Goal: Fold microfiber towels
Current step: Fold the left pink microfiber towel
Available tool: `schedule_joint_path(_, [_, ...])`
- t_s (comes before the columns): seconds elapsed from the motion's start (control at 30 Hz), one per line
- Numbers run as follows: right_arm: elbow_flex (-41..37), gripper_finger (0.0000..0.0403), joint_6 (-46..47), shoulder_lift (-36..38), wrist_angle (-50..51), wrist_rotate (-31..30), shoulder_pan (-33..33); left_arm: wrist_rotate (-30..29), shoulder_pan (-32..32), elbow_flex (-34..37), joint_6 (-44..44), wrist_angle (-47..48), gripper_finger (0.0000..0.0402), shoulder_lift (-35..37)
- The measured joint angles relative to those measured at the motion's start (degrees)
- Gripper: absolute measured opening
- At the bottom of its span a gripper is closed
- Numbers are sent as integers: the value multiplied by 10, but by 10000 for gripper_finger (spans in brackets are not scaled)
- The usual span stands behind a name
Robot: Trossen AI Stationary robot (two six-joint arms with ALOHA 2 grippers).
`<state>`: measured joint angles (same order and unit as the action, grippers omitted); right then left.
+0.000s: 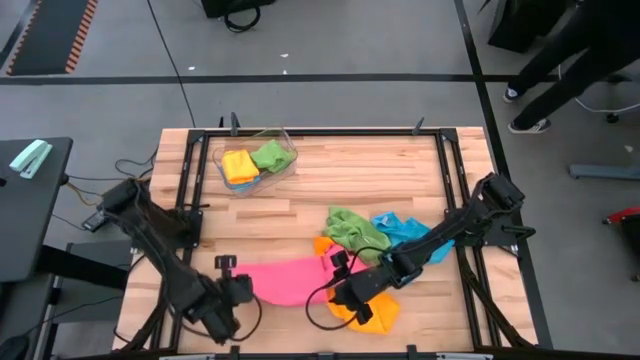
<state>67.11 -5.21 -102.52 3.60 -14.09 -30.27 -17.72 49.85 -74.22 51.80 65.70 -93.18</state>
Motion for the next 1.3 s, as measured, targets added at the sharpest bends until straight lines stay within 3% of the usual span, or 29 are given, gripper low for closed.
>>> schedule_joint_path(0.3, [7,177,-26,0,-18,-54,-10,11,-84,-171,-33,117,21,56])
schedule_joint_path(0.53, [9,177,-72,-2,-48,-67,7,12,-125,-243,-100,131,8,55])
schedule_joint_path(0.73, [8,177,-72,-19,-74,-76,32,25,-155,-296,-107,134,29,55])
schedule_joint_path(0.97, [9,178,-64,-27,-109,-84,27,26,-172,-339,-120,138,9,55])
schedule_joint_path(1.17, [9,178,-72,-24,-104,-94,27,22,-159,-340,-230,134,27,54])
schedule_joint_path(1.3, [8,178,-75,-14,-96,-92,40,-21,-142,-325,-312,120,16,54])
